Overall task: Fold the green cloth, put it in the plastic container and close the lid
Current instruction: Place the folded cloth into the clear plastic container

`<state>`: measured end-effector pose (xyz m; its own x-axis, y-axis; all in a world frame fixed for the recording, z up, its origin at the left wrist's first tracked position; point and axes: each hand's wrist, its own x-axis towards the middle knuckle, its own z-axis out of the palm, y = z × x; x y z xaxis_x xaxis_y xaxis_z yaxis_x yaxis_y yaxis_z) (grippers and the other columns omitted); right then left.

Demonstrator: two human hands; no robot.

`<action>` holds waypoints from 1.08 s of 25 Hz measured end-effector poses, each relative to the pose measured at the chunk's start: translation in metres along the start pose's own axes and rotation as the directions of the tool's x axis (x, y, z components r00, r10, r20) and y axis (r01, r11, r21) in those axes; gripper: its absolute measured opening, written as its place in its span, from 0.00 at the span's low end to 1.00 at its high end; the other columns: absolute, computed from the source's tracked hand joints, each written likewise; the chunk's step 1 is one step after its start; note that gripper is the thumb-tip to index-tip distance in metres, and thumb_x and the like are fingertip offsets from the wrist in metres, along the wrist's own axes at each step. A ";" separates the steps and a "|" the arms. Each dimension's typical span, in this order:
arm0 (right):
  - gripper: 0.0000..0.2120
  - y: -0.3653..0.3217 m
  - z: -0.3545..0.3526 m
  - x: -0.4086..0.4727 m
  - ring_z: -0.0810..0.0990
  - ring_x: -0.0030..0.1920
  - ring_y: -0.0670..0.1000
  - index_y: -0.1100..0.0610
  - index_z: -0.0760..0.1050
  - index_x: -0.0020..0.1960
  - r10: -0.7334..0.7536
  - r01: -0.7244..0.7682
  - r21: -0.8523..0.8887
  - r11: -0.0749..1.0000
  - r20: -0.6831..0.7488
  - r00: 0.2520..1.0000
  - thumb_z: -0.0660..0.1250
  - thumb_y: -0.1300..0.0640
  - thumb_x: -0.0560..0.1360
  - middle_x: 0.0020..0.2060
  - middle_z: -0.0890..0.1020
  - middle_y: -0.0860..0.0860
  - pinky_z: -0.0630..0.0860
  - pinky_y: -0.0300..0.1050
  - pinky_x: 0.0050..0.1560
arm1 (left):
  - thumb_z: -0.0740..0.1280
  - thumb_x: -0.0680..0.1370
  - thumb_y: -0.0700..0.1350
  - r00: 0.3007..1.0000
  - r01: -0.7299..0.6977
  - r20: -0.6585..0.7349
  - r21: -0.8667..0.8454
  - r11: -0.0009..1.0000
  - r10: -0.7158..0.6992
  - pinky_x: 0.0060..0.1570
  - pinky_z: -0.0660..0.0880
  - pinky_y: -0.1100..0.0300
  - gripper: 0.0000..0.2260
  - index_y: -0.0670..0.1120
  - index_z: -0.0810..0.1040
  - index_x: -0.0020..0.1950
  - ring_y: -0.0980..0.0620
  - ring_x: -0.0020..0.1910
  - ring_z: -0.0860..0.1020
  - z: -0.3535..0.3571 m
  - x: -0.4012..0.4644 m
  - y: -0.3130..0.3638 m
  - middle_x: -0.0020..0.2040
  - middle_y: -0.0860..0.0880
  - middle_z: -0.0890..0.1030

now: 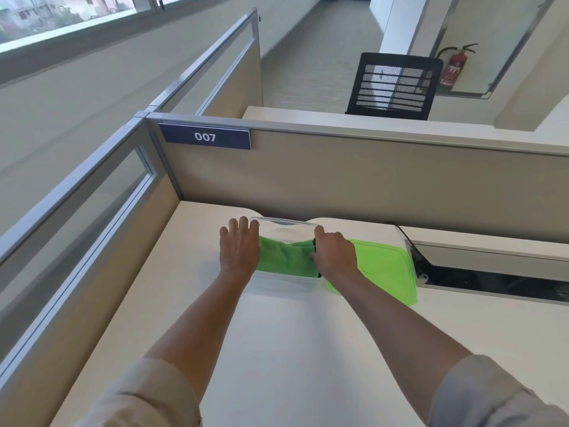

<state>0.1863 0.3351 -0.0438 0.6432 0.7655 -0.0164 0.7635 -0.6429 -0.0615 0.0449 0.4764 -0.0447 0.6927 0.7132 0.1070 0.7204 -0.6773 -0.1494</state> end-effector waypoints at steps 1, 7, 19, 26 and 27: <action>0.17 0.001 0.001 0.000 0.79 0.51 0.59 0.58 0.67 0.59 0.011 -0.011 0.011 1.000 0.004 1.000 0.67 0.62 0.73 0.47 0.83 0.55 0.68 0.47 0.35 | 0.69 0.76 0.45 1.000 0.014 0.009 -0.019 1.000 -0.014 0.42 0.68 0.55 0.15 0.48 0.71 0.61 0.47 0.49 0.75 0.000 0.000 0.001 0.54 0.48 0.75; 0.16 0.005 0.004 0.004 0.82 0.49 0.60 0.58 0.66 0.58 0.010 -0.011 0.049 0.999 0.031 0.999 0.65 0.66 0.73 0.52 0.82 0.54 0.68 0.48 0.37 | 0.70 0.76 0.44 0.994 0.075 0.090 -0.127 0.989 -0.064 0.34 0.67 0.56 0.14 0.45 0.72 0.59 0.45 0.46 0.77 -0.001 0.001 0.004 0.56 0.45 0.70; 0.13 0.014 -0.006 0.001 0.75 0.53 0.59 0.58 0.73 0.53 -0.107 0.107 0.142 0.984 -0.011 0.994 0.66 0.50 0.74 0.49 0.82 0.54 0.70 0.50 0.44 | 0.67 0.78 0.50 0.999 0.032 0.014 -0.108 0.994 -0.030 0.39 0.70 0.55 0.11 0.46 0.75 0.56 0.45 0.50 0.76 -0.009 -0.007 0.001 0.52 0.47 0.77; 0.10 0.056 -0.016 -0.024 0.75 0.52 0.58 0.57 0.74 0.54 -0.097 0.149 0.256 0.955 -0.205 0.974 0.63 0.52 0.77 0.51 0.81 0.52 0.73 0.54 0.50 | 0.65 0.76 0.43 0.977 -0.065 -0.211 -0.149 0.987 0.033 0.43 0.70 0.51 0.04 0.46 0.77 0.50 0.44 0.46 0.75 -0.041 -0.030 0.024 0.46 0.47 0.79; 0.10 0.066 -0.013 -0.028 0.75 0.52 0.58 0.57 0.74 0.55 -0.081 0.128 0.245 0.961 -0.193 0.978 0.64 0.52 0.77 0.52 0.81 0.52 0.73 0.54 0.49 | 0.66 0.75 0.41 0.966 -0.111 -0.249 -0.167 0.980 0.067 0.42 0.69 0.51 0.03 0.47 0.78 0.48 0.44 0.44 0.75 -0.046 -0.038 0.037 0.44 0.47 0.78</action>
<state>0.2193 0.2705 -0.0343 0.5783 0.7953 0.1818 0.8019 -0.5131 -0.3059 0.0470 0.4159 -0.0096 0.7261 0.5987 0.3381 0.6344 -0.7730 0.0063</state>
